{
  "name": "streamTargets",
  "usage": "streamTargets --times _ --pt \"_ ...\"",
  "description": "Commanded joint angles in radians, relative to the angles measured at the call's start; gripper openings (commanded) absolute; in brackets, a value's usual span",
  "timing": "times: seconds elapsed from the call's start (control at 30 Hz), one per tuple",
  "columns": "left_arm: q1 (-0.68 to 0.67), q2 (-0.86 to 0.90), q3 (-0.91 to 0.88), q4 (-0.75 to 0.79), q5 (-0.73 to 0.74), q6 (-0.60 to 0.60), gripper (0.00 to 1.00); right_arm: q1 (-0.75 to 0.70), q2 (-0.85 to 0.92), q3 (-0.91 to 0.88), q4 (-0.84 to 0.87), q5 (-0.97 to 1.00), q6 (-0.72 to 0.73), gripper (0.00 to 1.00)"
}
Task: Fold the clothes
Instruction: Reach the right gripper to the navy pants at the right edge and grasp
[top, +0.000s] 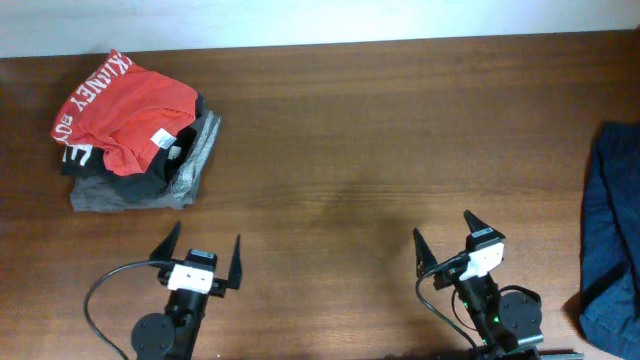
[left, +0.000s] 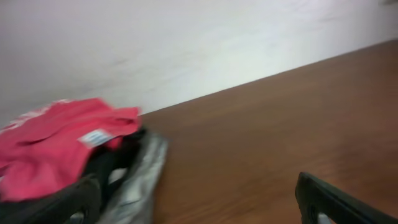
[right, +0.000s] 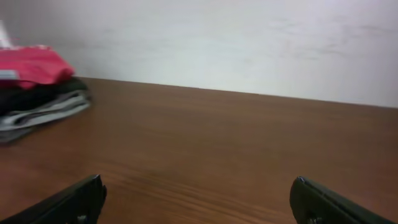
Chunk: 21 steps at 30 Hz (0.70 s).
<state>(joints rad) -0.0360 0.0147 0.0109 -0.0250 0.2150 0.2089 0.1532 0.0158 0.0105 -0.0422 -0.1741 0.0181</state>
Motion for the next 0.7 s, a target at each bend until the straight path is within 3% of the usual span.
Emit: streamTargets --times 0.0,0.17,0.37,0.5,0.67 --pt "0.006 -0.003 -0.002 0.009 0.192 0.003 0.99 -0.003 -0.008 -0.005 0.052 -0.155 0.002 0.99" --pt "0.006 0.000 0.085 0.009 0.190 -0.135 0.99 -0.003 -0.007 0.091 0.144 -0.119 0.028 0.99" --pt "0.006 0.126 0.330 -0.087 0.092 -0.128 1.00 -0.003 0.100 0.343 -0.058 0.026 -0.032 0.99" --pt "0.006 0.326 0.513 -0.195 0.091 -0.126 1.00 -0.003 0.276 0.492 -0.187 0.031 -0.026 0.99" --pt "0.006 0.685 0.791 -0.384 0.096 -0.125 0.99 -0.003 0.624 0.720 -0.423 0.052 0.009 0.99"
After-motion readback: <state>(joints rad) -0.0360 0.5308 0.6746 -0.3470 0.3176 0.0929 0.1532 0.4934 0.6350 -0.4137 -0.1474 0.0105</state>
